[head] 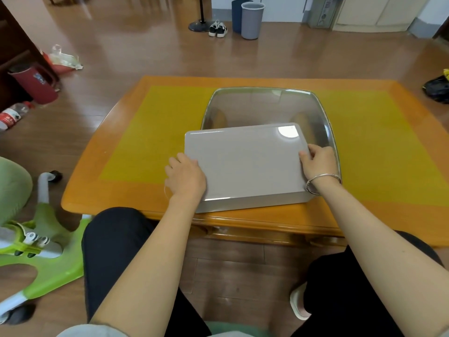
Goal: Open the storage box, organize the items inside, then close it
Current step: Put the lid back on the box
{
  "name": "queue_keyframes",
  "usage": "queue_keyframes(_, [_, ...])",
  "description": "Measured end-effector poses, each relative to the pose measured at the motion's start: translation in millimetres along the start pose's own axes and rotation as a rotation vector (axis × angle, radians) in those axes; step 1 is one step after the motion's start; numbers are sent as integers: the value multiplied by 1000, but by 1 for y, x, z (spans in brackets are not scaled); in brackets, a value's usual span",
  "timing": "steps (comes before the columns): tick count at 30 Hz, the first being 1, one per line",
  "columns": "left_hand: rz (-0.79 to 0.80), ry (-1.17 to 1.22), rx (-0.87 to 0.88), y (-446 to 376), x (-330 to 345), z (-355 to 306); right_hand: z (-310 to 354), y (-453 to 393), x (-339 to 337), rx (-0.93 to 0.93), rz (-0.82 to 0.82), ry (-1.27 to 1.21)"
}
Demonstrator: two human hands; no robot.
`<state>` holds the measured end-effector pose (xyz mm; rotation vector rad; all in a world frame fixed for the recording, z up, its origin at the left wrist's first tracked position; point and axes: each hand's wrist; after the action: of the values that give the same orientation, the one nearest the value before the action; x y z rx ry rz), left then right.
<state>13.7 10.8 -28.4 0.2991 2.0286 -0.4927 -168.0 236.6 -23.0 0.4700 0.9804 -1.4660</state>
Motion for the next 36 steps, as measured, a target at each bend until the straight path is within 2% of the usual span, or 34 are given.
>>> queue_keyframes(4, [113, 4, 8, 5, 6, -1, 1, 20, 5, -12, -7, 152])
queue_keyframes(12, [102, -31, 171, -17, 16, -16, -3, 14, 13, -20, -107, 137])
queue_keyframes(22, [169, -25, 270, -78, 51, -77, -2, -45, 17, 57, -101, 131])
queue_keyframes(36, [228, -2, 243, -83, 49, -88, -3, -59, 20, 47, -94, 110])
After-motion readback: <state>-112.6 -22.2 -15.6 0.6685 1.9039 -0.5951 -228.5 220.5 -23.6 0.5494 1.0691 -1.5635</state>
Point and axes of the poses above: each hand's wrist, its own y-axis away from the middle knuckle, its own x-axis out of the palm, z = x × y, and after that the axes turned 14 degrees about -z, right-handed
